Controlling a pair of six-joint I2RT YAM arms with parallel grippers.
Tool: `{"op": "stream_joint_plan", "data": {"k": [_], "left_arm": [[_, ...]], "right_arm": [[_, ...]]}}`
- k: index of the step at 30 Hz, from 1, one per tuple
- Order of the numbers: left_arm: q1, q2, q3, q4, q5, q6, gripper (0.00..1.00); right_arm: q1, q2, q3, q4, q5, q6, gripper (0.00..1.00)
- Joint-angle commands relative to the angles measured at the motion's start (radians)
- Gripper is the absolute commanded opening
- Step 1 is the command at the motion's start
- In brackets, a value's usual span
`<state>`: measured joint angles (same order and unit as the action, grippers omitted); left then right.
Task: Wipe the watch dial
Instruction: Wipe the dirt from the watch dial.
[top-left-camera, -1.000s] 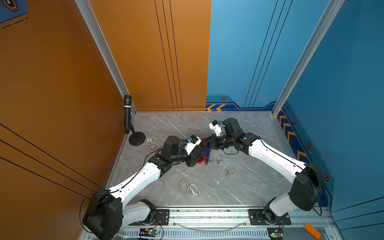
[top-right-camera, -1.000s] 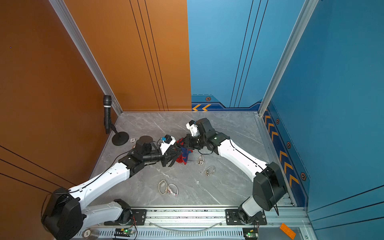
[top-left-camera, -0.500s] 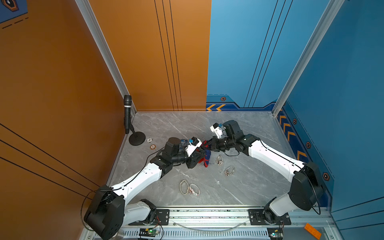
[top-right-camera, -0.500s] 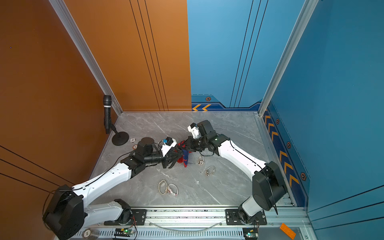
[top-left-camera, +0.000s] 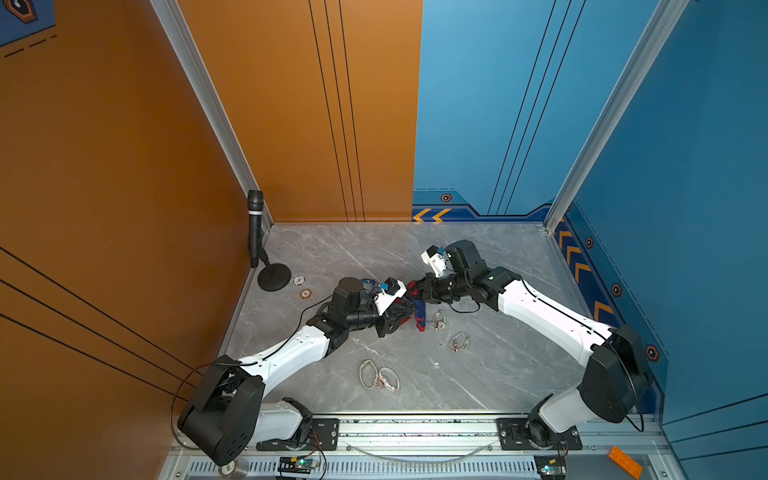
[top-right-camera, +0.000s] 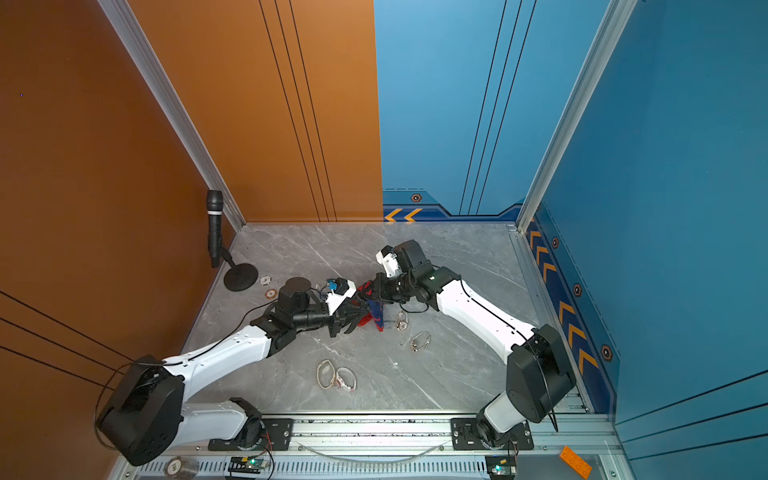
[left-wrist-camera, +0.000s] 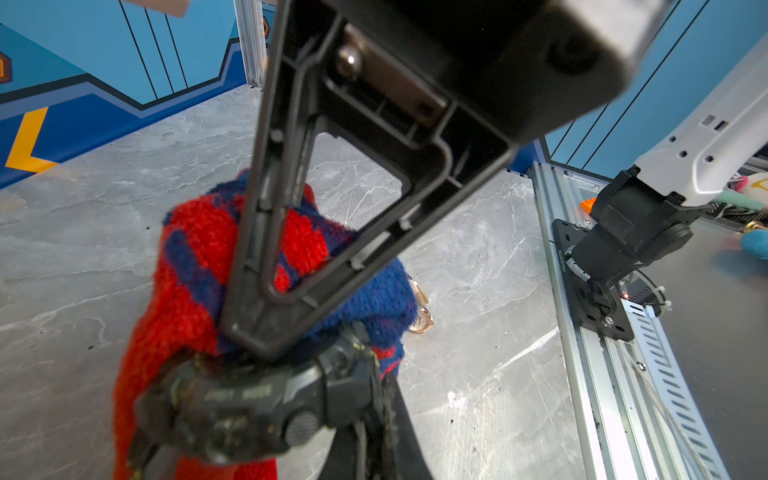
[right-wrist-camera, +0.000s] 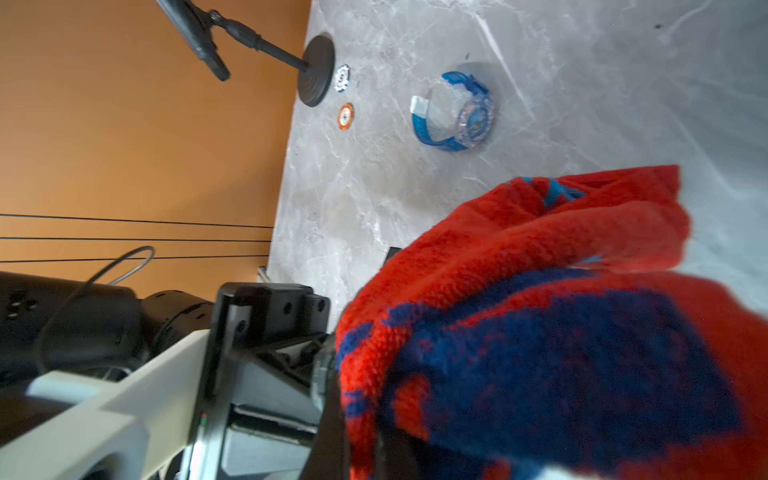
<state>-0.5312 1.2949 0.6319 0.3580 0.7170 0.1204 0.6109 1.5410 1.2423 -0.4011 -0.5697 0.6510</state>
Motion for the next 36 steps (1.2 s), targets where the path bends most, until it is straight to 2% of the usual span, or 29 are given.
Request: {"op": "stream_joint_plan", "data": {"k": [1, 13, 20, 36], "left_arm": [[0.003, -0.03, 0.019, 0.24, 0.083, 0.042, 0.0], [0.046, -0.08, -0.069, 0.268, 0.139, 0.053, 0.0], [0.067, -0.091, -0.081, 0.249, 0.145, 0.066, 0.0], [0.071, -0.094, -0.058, 0.108, 0.057, 0.124, 0.0]], "right_arm": [[-0.01, 0.027, -0.005, -0.15, 0.103, -0.064, 0.0], [-0.035, -0.065, 0.075, -0.184, 0.088, -0.082, 0.0], [-0.023, -0.124, 0.084, -0.155, -0.017, -0.064, 0.0], [0.009, -0.191, 0.115, -0.116, -0.001, -0.032, 0.0]]}}
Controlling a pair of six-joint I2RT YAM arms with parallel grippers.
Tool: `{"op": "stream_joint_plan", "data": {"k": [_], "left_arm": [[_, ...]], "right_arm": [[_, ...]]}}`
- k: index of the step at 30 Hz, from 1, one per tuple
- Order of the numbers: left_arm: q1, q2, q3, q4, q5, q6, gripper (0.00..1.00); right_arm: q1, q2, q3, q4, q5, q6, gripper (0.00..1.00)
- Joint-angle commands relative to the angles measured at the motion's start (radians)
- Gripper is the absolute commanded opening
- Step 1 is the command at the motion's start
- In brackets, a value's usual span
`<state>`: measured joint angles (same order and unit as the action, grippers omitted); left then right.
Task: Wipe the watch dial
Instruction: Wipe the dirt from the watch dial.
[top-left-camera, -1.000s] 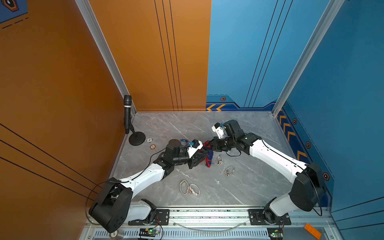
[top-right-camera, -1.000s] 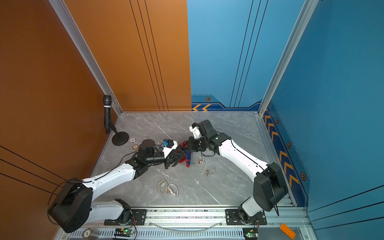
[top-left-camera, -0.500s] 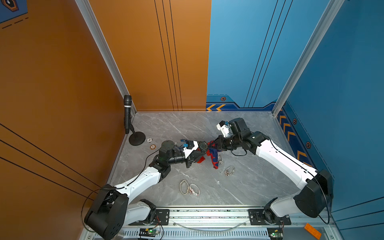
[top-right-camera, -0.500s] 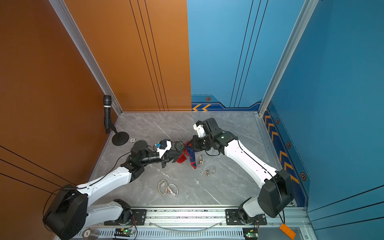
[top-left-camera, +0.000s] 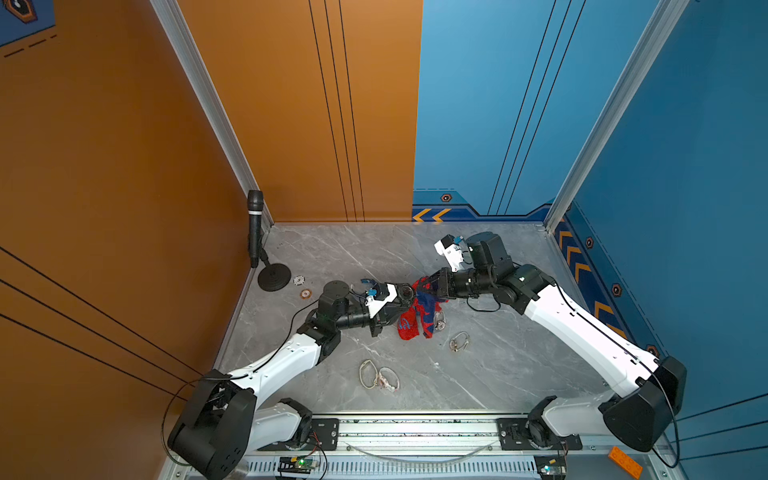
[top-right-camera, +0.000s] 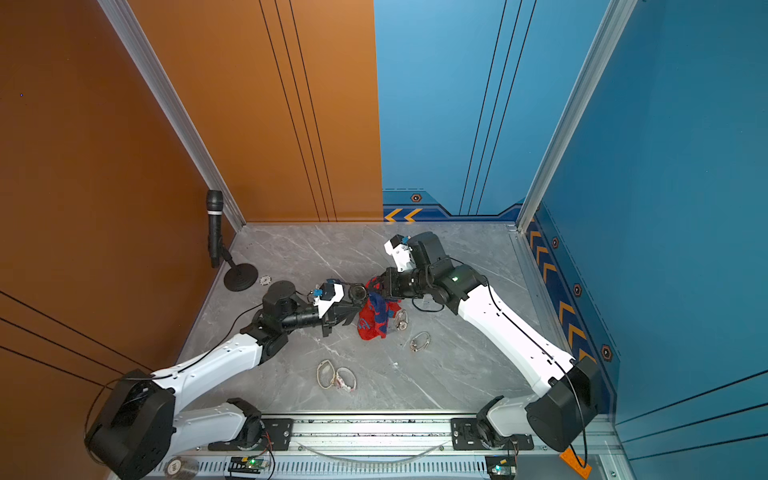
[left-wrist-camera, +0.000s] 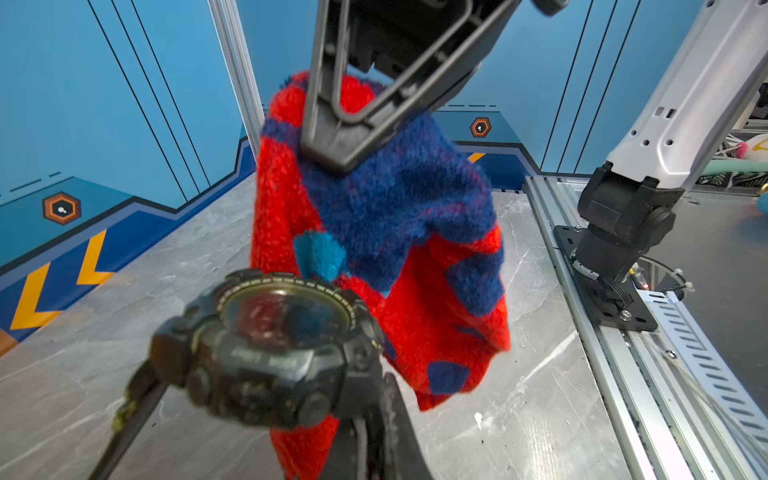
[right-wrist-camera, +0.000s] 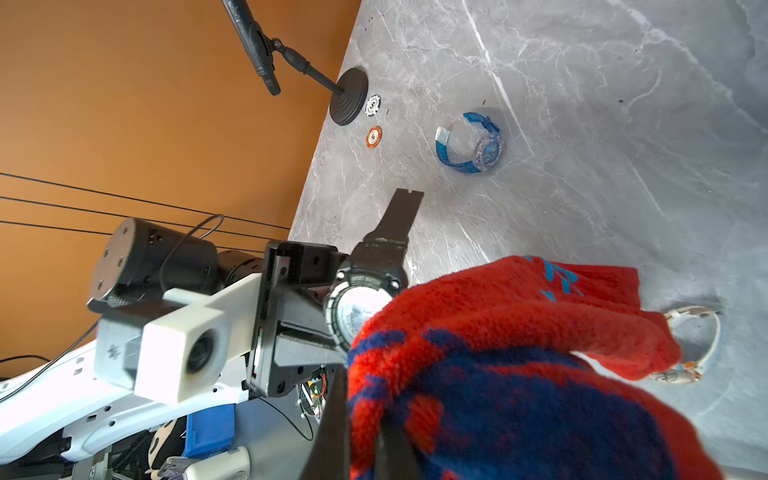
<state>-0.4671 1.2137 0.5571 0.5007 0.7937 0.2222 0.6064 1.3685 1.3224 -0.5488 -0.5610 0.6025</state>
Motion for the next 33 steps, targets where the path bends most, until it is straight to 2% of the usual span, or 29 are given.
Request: {"op": "stream_joint_plan", "data": {"k": [1, 10, 22, 27, 33], "left_arm": [[0.008, -0.013, 0.018, -0.037, -0.02, 0.022, 0.0], [-0.017, -0.019, 0.019, -0.036, -0.016, 0.029, 0.0], [-0.031, -0.034, 0.011, 0.011, -0.032, 0.012, 0.0], [-0.043, -0.035, 0.009, 0.031, -0.055, 0.008, 0.0], [-0.045, -0.02, 0.011, 0.033, -0.058, 0.008, 0.0]], "right_arm": [[0.023, -0.011, 0.039, 0.041, -0.018, 0.022, 0.0], [0.082, 0.092, 0.034, 0.137, -0.071, 0.065, 0.0], [0.033, 0.167, -0.054, 0.154, -0.067, 0.092, 0.0], [0.004, 0.179, -0.08, 0.077, -0.016, 0.054, 0.0], [-0.016, 0.135, -0.039, -0.058, 0.12, -0.031, 0.0]]}}
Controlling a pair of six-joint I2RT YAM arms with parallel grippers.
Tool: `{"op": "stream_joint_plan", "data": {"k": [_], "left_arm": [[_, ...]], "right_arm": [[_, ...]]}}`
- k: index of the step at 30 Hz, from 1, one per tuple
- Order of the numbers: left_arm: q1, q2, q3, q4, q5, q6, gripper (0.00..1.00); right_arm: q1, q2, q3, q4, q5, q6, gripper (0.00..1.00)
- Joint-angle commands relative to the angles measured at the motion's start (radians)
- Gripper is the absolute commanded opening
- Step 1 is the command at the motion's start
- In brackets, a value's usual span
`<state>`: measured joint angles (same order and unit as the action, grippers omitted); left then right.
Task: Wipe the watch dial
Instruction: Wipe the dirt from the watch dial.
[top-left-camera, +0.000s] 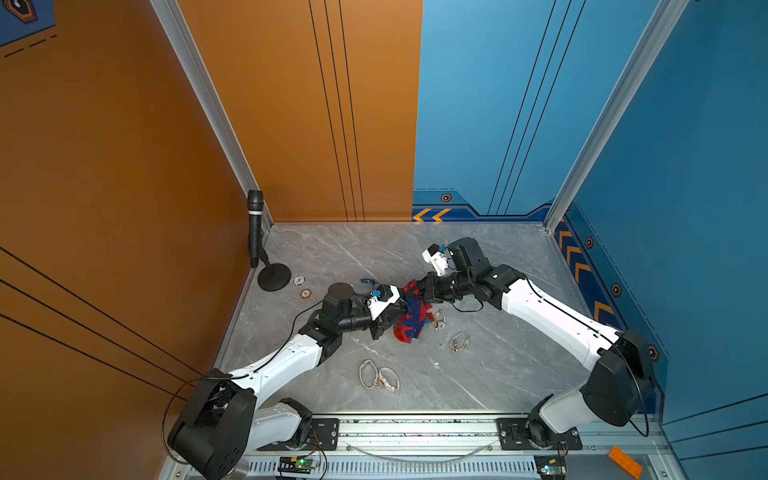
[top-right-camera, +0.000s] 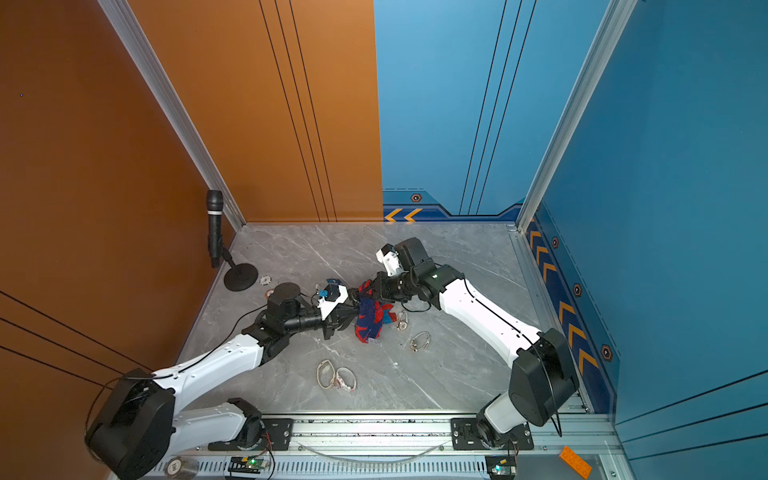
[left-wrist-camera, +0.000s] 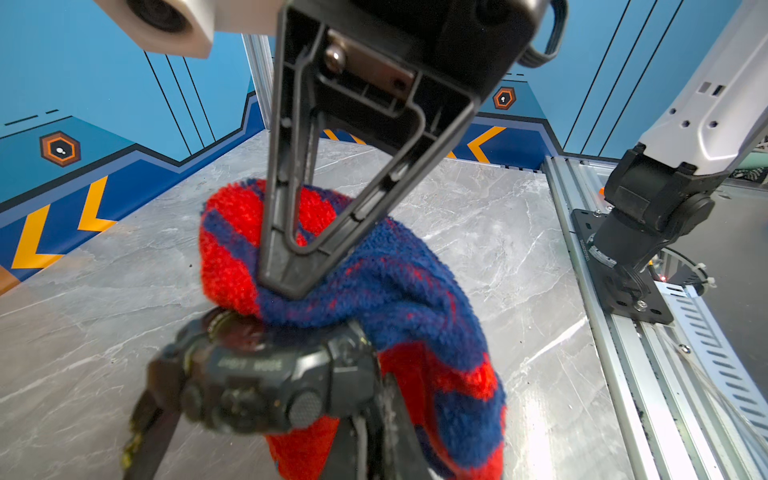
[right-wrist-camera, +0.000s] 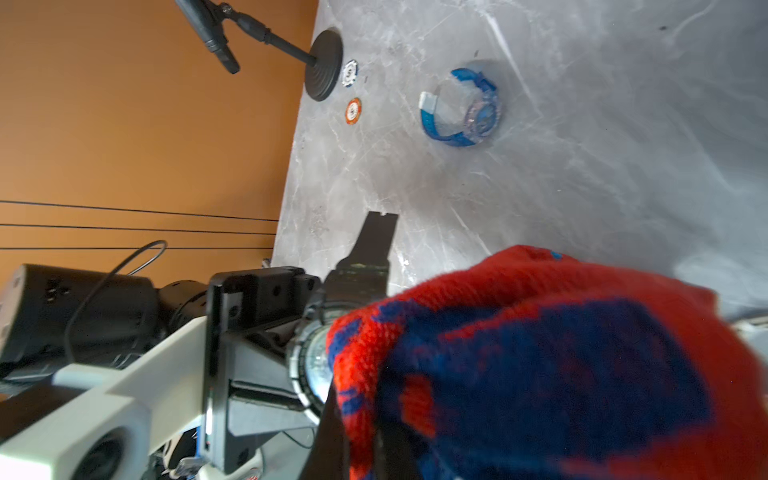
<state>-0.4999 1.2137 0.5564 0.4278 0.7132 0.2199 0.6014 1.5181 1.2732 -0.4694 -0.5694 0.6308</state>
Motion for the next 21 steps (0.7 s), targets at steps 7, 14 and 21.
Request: {"op": "stream_joint_plan", "data": {"k": [7, 14, 21], "left_arm": [[-0.01, -0.006, -0.001, 0.106, 0.019, 0.012, 0.0], [-0.013, -0.002, 0.0, 0.106, 0.028, 0.011, 0.0], [-0.022, 0.007, 0.006, 0.106, 0.044, 0.025, 0.0]], "right_arm": [[0.01, -0.097, 0.051, -0.079, 0.037, -0.049, 0.0], [0.052, -0.055, 0.067, 0.021, -0.054, 0.014, 0.0], [0.04, 0.052, 0.042, 0.033, -0.055, 0.016, 0.0]]}}
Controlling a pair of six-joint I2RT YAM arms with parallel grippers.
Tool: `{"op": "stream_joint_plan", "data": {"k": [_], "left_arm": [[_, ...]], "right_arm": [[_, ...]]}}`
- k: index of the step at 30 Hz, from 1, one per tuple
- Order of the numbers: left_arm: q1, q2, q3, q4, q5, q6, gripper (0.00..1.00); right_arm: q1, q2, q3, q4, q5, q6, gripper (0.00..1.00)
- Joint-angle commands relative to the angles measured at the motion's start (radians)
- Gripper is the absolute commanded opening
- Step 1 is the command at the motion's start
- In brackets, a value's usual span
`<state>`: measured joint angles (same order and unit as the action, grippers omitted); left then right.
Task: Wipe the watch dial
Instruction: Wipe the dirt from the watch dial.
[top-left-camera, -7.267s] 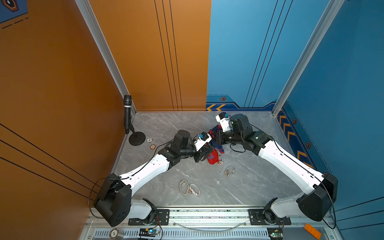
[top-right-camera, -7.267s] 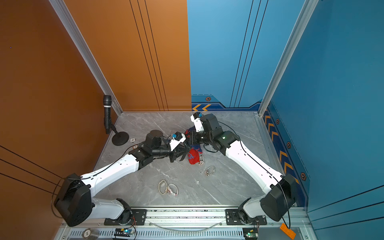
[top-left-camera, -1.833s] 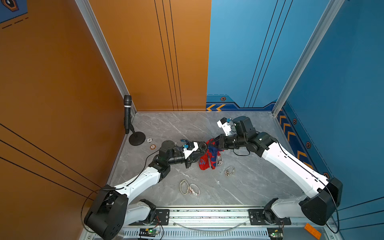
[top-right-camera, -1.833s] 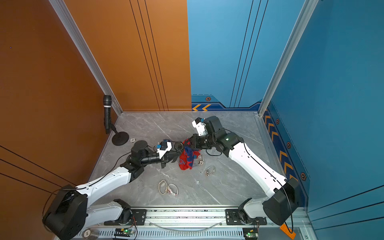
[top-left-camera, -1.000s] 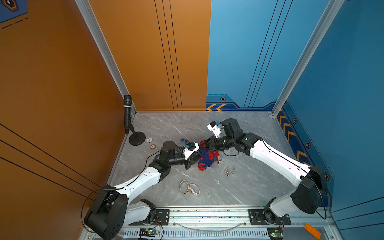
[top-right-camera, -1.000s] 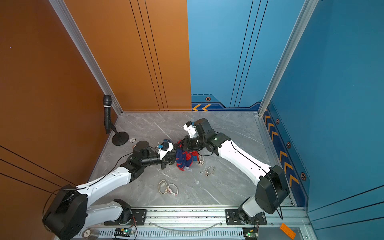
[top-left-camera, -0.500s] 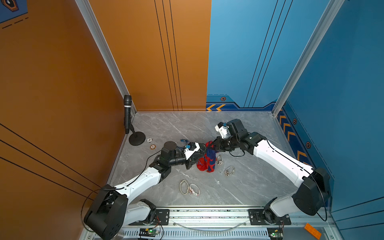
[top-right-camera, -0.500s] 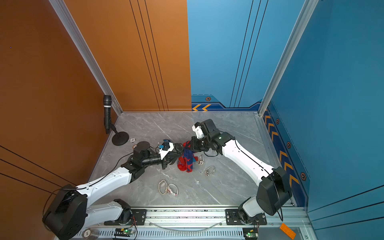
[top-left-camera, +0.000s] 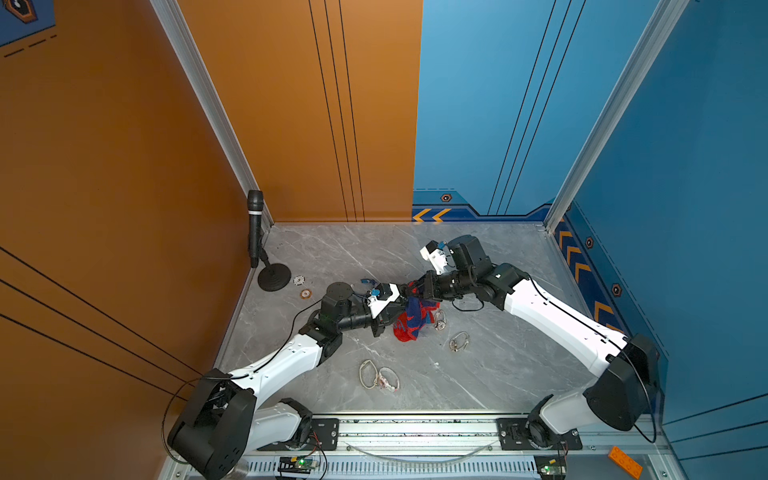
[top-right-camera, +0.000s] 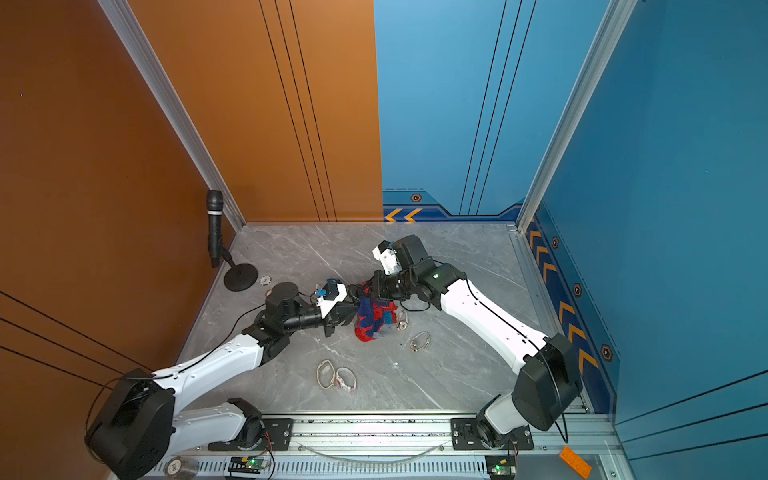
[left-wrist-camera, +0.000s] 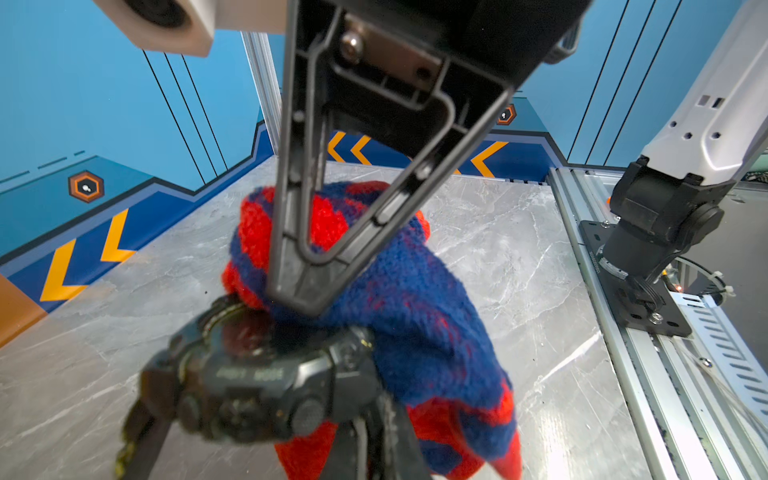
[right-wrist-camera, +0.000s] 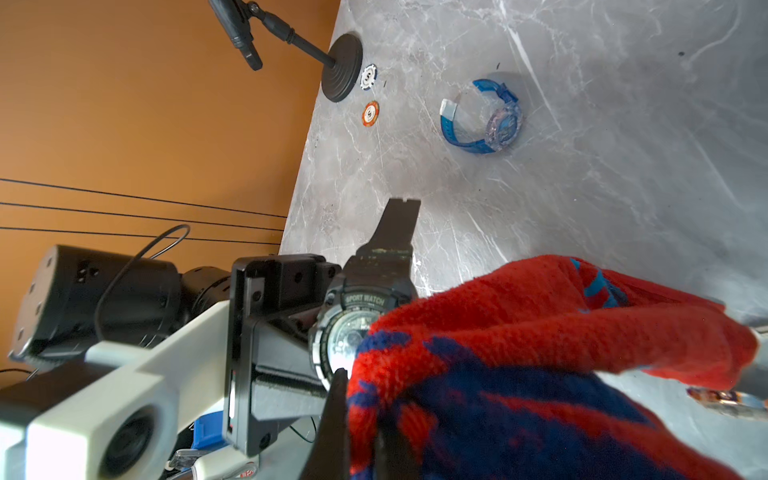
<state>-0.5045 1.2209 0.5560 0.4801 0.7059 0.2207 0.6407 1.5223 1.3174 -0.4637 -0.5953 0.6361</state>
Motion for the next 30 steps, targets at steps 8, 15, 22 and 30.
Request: {"op": "stream_joint_plan", "data": {"k": [8, 15, 22, 30], "left_arm": [[-0.019, -0.005, 0.007, 0.054, 0.054, 0.034, 0.0], [-0.015, 0.006, 0.004, 0.04, 0.059, 0.052, 0.0], [-0.009, 0.004, 0.01, 0.014, 0.05, 0.07, 0.0], [-0.008, -0.011, 0.019, 0.001, 0.052, 0.069, 0.0]], "right_arm": [[-0.089, 0.011, -0.081, -0.034, 0.033, -0.004, 0.0], [-0.091, -0.082, -0.02, -0.078, 0.04, -0.032, 0.0], [-0.03, -0.123, 0.046, -0.061, 0.022, -0.018, 0.0], [0.017, -0.043, 0.031, 0.008, -0.011, 0.019, 0.0]]}}
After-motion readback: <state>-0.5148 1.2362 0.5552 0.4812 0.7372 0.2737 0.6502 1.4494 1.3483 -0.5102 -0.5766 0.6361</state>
